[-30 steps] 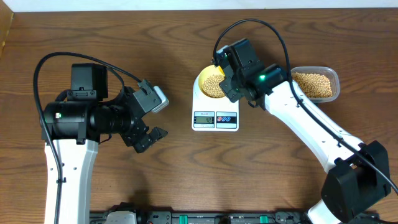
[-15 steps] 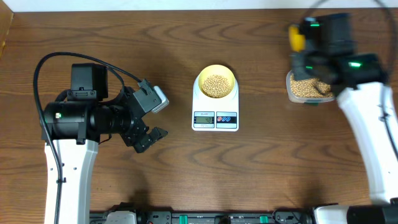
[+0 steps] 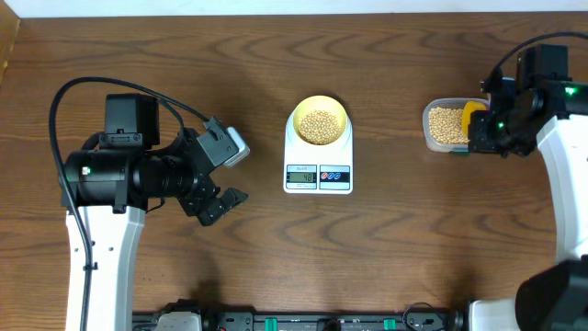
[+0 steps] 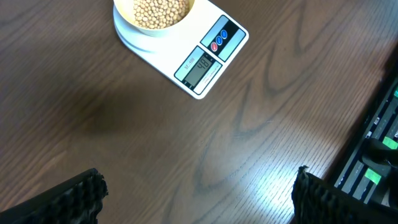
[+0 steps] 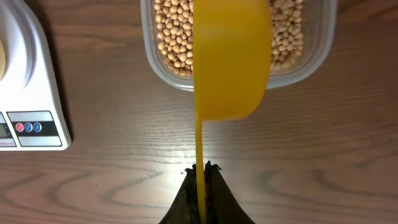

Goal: Scoop item into bowl and weigh 50g on scale
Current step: 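Carry the empty scoop right back over the chickpea tub, then dip the scoop into the chickpeas with right gripper for a small amount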

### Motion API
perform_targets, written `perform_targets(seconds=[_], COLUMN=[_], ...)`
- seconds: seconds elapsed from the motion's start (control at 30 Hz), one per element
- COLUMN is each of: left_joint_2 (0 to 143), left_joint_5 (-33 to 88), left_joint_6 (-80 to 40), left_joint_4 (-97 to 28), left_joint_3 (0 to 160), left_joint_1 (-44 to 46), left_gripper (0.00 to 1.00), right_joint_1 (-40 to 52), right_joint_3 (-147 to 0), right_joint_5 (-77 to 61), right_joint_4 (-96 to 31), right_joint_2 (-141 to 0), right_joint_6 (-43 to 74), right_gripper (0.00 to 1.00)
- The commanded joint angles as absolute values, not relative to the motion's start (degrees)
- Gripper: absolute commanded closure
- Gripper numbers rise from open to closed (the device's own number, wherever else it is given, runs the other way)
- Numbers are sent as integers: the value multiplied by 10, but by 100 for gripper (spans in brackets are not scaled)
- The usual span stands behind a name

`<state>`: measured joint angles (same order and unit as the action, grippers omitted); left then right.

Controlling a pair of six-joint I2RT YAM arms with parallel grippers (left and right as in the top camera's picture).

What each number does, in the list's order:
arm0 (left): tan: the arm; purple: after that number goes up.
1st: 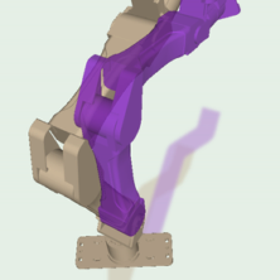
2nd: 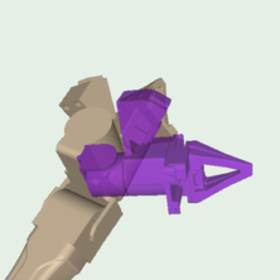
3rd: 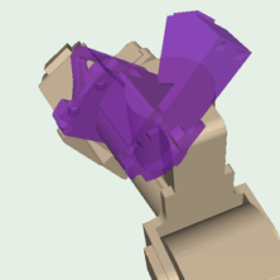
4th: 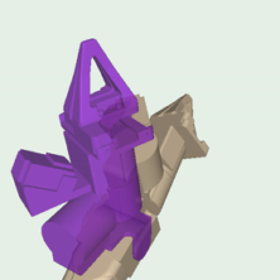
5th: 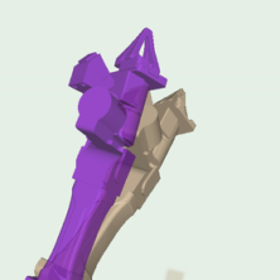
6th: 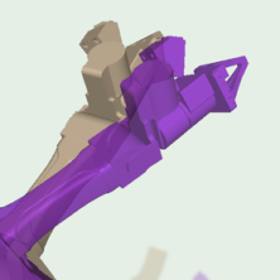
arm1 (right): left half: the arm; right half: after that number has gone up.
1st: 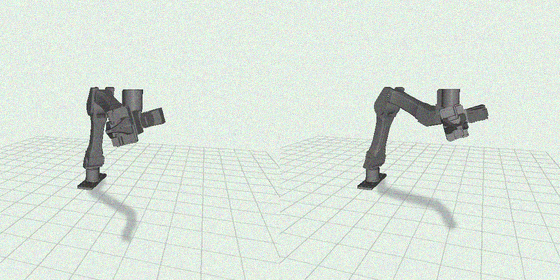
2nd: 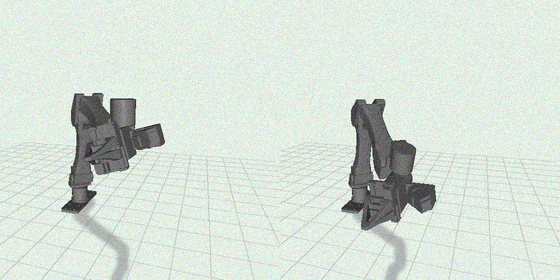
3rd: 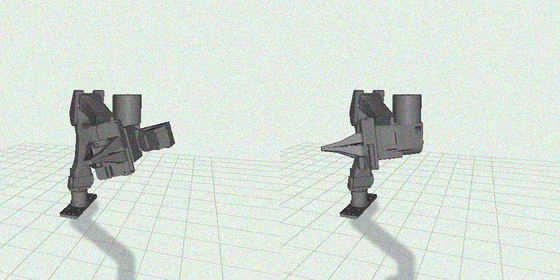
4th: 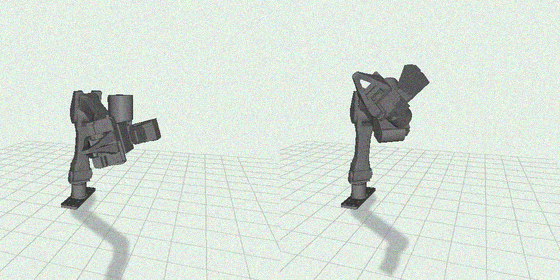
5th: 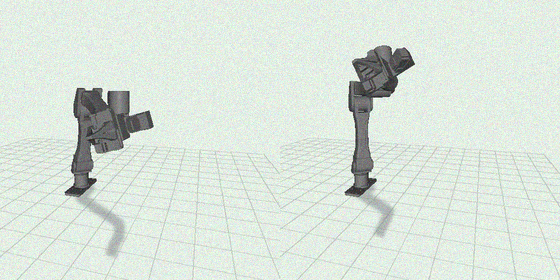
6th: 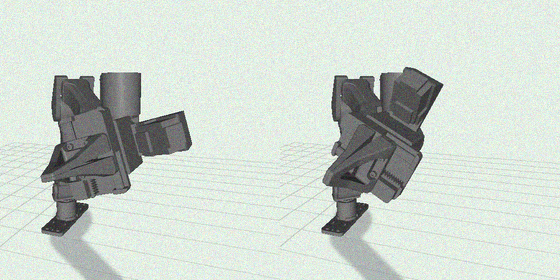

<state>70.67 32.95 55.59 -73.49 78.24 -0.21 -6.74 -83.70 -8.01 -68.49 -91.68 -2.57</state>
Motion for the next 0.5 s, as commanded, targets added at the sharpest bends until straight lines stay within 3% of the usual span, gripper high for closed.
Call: perform_targets(seconds=[0.0,0.47], left_joint_2=[705,705], left_joint_5=[339,339], left_joint_6=[565,565], left_joint_4=[-737,-737], left_joint_3=[781,781], left_joint_1=[-2,-2], left_gripper=[2,2], right_joint_1=[-79,-78], right_joint_3=[-828,-828], right_joint_5=[-140,-152], right_joint_4=[-666,-627], right_joint_2=[-946,-1042], right_joint_6=[-40,-48], right_gripper=[99,99])
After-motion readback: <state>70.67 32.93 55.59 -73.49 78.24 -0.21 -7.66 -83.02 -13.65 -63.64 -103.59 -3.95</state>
